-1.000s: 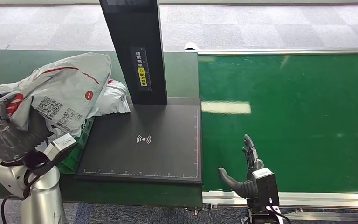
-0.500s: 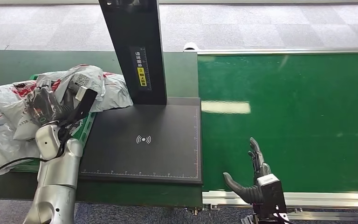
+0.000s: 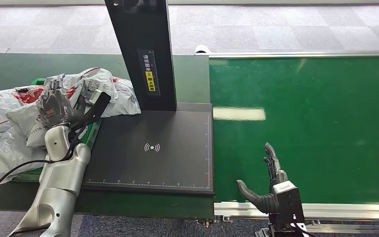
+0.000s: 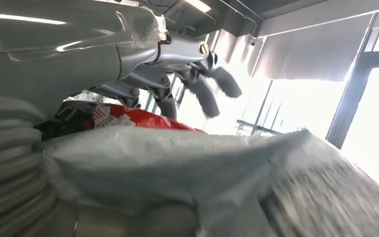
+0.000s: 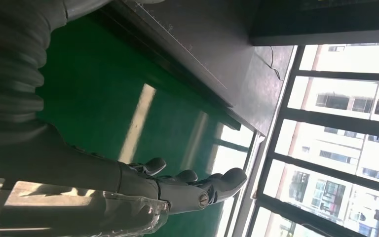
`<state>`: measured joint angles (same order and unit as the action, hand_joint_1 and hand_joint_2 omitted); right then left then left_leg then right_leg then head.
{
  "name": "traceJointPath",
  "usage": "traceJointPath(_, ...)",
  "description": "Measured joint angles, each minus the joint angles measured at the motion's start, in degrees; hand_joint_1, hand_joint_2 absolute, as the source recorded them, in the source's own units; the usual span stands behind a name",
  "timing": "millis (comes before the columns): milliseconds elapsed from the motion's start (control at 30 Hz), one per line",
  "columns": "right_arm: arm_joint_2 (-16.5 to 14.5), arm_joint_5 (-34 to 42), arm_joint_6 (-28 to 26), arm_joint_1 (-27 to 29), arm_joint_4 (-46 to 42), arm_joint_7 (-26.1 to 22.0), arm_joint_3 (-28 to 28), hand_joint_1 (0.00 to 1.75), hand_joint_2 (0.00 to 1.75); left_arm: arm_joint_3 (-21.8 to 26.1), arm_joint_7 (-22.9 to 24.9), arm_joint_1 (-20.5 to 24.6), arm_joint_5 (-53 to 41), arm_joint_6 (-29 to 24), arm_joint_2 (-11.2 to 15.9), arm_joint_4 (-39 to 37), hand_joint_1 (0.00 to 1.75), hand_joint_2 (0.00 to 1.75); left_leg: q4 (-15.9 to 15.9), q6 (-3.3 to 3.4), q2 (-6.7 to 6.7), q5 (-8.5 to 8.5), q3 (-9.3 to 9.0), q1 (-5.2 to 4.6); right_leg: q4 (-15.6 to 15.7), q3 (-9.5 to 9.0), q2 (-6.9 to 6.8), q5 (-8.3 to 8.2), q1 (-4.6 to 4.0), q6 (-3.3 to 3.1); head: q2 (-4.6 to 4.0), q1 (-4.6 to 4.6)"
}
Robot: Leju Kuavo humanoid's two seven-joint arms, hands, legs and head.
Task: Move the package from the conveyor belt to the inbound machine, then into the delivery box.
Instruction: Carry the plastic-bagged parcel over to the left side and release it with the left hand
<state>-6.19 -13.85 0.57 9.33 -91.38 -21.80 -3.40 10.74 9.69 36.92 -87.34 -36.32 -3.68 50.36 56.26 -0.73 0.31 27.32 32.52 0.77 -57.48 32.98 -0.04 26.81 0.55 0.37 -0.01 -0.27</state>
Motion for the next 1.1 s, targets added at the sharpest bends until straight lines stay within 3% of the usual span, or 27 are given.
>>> traceJointPath(167,-0.5,-0.4,0.0,0.0,-1.1,0.5,0.0,0.00,1.75,-0.2,-1.9,0.0,0.8,-2.3,0.2,1.0,0.00,0.00,0.0,0.00,0.00,0.00,0.02,0.00,0.0,0.01,0.00,0.00,0.00,0.00,0.00,0.01)
traceJointPath(267,-0.6,-0.5,0.1,0.0,-1.7,0.6,0.0,0.00,1.75,0.0,-6.9,-1.2,2.5,-3.2,-0.1,6.9,0.00,0.00,0.0,0.00,0.03,0.01,0.04,0.00,0.0,0.03,0.01,0.00,0.00,0.00,0.01,0.01)
traceJointPath(367,-0.5,-0.6,0.1,-0.1,-1.9,0.6,-0.1,0.00,1.75,3.2,-22.2,-2.7,7.5,-3.6,-2.4,16.1,0.00,0.00,0.0,0.00,0.02,0.01,0.11,0.00,0.0,0.08,0.00,0.01,0.00,0.00,0.00,0.00)
traceJointPath(467,-0.5,-0.7,0.1,-0.7,-1.7,0.6,-0.6,0.00,1.75,10.6,-39.7,-2.5,13.4,-3.8,-6.8,23.6,0.00,0.00,0.0,0.00,0.03,0.01,0.13,-0.01,0.0,0.10,0.00,0.01,0.01,0.00,0.01,0.01)
traceJointPath(567,-0.4,-0.7,0.1,-1.1,-1.6,0.5,-0.9,0.00,1.75,17.4,-48.2,-1.9,16.3,-3.8,-10.7,28.1,0.00,0.00,0.0,0.00,0.03,0.02,0.11,-0.01,0.0,0.10,0.01,0.01,0.01,0.00,0.01,-0.01)
traceJointPath(667,-0.2,-0.7,0.1,-1.6,-1.3,0.5,-1.4,0.00,1.75,20.4,-49.4,-2.0,19.3,-3.8,-12.6,31.5,0.00,0.00,0.0,0.00,0.01,0.01,0.10,0.02,0.0,0.09,0.01,0.01,-0.02,0.00,0.00,-0.01)
traceJointPath(900,0.3,-0.5,0.0,-4.6,1.2,0.4,-2.9,0.00,1.75,20.2,-49.7,-3.1,21.8,-3.8,-14.7,38.1,0.00,0.00,0.0,0.00,0.01,0.01,0.10,0.03,0.0,0.07,0.01,0.01,-0.02,0.00,0.01,0.01)
traceJointPath(1100,1.3,0.5,-1.1,-6.7,3.9,-0.5,-4.3,0.00,1.75,15.5,-49.8,-6.3,33.2,-3.8,-14.8,40.2,0.00,0.00,0.0,0.00,-0.02,0.01,0.09,0.01,0.0,0.10,-0.04,0.01,-0.01,0.00,0.00,-0.01)
